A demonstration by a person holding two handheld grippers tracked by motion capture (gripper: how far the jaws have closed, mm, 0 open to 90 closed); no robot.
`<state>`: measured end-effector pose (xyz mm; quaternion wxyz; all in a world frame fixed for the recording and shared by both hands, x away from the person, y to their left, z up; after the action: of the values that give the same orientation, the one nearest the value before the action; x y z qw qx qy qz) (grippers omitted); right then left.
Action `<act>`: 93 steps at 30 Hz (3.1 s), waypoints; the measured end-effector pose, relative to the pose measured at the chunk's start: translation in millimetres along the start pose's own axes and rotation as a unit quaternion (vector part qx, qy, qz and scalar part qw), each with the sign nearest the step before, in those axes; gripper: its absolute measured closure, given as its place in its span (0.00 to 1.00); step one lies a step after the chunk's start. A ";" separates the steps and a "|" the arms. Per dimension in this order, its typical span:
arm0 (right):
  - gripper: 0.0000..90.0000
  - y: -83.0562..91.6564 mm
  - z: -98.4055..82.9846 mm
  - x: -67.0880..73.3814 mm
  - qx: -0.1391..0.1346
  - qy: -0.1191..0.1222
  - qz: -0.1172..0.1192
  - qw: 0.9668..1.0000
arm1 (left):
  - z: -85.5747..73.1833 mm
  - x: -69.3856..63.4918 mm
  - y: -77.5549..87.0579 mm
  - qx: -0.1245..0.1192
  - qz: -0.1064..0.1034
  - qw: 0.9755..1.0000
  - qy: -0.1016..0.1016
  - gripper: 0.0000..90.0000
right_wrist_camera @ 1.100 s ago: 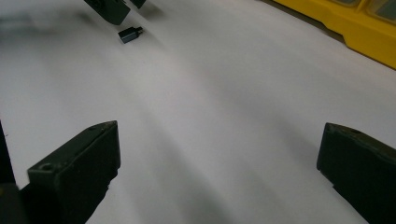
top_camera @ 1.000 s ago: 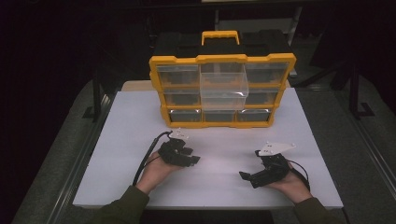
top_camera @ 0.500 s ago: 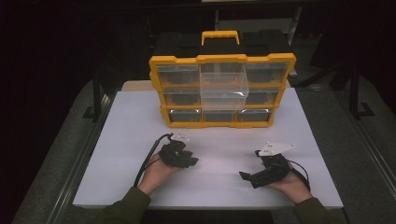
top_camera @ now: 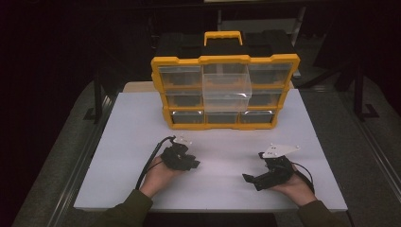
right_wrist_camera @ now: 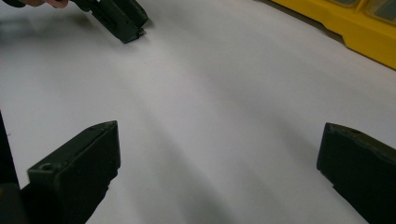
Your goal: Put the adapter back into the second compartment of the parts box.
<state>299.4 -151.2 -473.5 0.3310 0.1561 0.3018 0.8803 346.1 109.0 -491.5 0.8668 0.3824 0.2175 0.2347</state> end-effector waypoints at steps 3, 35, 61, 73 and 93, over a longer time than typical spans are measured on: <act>0.00 0.1 0.1 0.1 0.000 0.000 0.000 1.000 | -0.3 0.4 0.1 0.001 -0.001 1.000 -0.002 0.76; 0.00 -0.3 0.1 1.0 -0.001 -0.002 -0.001 1.000 | -1.7 -0.2 -0.7 0.009 0.018 0.998 -0.051 0.84; 0.00 -0.6 -0.9 1.6 0.002 0.000 0.004 1.000 | -1.4 1.2 1.3 0.005 -0.003 0.997 -0.071 0.85; 0.00 -0.9 -1.1 2.2 0.002 0.000 0.006 1.000 | 3.9 1.1 15.5 -0.009 -0.025 0.997 -0.078 0.85; 0.00 -3.1 -0.9 -1.6 -0.007 -0.003 0.003 1.000 | 15.2 -2.1 37.4 -0.031 -0.070 0.994 -0.076 0.85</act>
<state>301.7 -150.9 -476.3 0.3303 0.1575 0.2945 0.8828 343.9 121.6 -453.1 0.9068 0.3558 0.1695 0.1499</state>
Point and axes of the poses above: each handheld gripper's, and its own axes: y roughly backward along the jaws, z roughly out of its top, x roughly to its left, the point moved 6 cm from there along -y, roughly forward along the jaws, and after that the axes turned 2 degrees about -z, right-handed, at the moved point
